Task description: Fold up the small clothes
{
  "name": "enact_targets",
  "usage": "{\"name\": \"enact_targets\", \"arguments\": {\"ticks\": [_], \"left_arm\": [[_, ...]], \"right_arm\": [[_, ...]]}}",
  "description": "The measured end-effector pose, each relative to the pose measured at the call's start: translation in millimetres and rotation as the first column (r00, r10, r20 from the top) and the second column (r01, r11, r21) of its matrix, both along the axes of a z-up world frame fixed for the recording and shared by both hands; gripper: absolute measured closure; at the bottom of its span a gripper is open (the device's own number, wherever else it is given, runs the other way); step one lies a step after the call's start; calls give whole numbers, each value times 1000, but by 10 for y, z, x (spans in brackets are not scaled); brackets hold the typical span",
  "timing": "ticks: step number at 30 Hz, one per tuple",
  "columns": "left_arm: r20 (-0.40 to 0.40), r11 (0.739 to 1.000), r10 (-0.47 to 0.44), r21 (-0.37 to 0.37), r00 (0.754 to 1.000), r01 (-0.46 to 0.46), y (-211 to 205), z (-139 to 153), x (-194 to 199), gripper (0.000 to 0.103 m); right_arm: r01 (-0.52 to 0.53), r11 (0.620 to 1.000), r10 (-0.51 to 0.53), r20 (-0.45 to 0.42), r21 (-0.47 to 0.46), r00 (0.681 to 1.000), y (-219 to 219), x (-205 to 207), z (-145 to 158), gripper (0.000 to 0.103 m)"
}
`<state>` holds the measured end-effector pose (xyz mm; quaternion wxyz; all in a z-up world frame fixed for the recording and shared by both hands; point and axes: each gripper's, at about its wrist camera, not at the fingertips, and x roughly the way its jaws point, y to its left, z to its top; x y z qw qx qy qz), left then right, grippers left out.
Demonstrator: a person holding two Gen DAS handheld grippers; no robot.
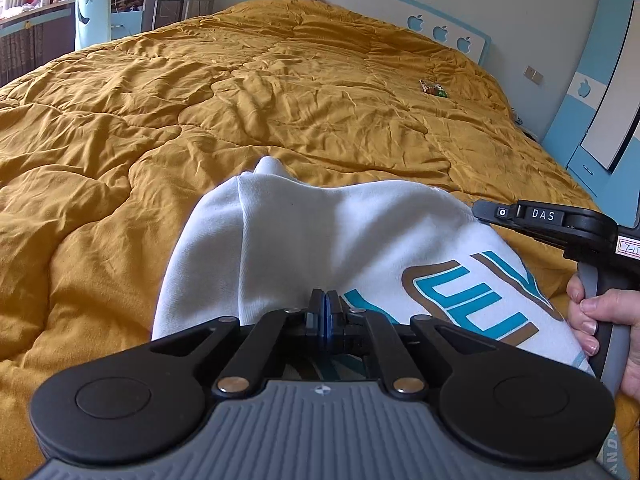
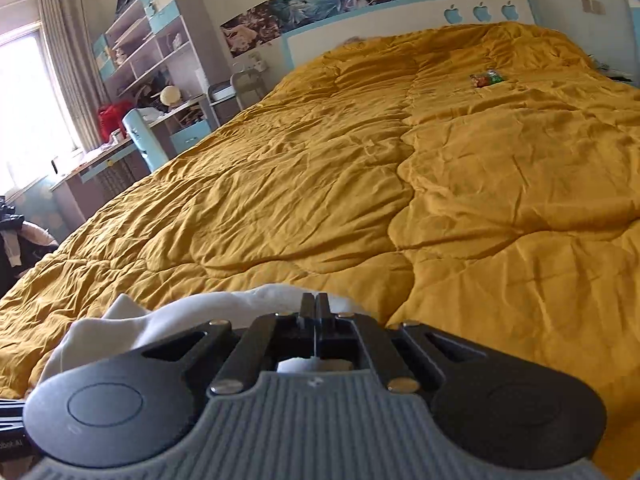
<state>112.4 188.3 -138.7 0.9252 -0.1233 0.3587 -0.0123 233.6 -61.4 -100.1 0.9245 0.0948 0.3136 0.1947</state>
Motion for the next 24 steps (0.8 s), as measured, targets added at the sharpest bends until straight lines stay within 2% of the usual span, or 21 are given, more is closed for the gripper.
{"name": "enact_targets", "arguments": {"ticks": [3,7,10,15,17,19,21,23,24], "left_arm": [[0,1000,-1,5,1000,1,-2,0,-2,97],[-9,1000,-2,8,1000,2,-2,2,7,97],[-27,1000,10,3,1000,-10,14,25,19,97],[-54,996,88,21,995,-87,64,96,5,97],[-63,994,110,21,992,-109,111,142,-3,97],[-70,992,126,14,990,-125,176,196,5,97],[-64,994,109,31,992,-107,231,270,67,96],[-95,997,40,62,995,-34,248,312,226,96],[-112,999,-6,48,994,11,263,313,326,95]], "right_arm": [[80,993,-74,68,-84,995,-18,-116,96,103],[79,997,-79,84,1,993,-199,-359,293,103],[48,999,-50,97,14,994,-234,-614,427,103],[7,999,-11,113,32,994,-246,-1133,561,102],[-8,1000,5,94,29,996,-236,-1300,559,95],[-17,1000,15,71,22,997,-225,-1435,535,80],[-27,999,26,50,26,998,-242,-1542,496,80],[-25,999,24,30,34,999,-271,-1606,475,80],[-23,999,22,25,40,999,-290,-1642,467,80]]}}
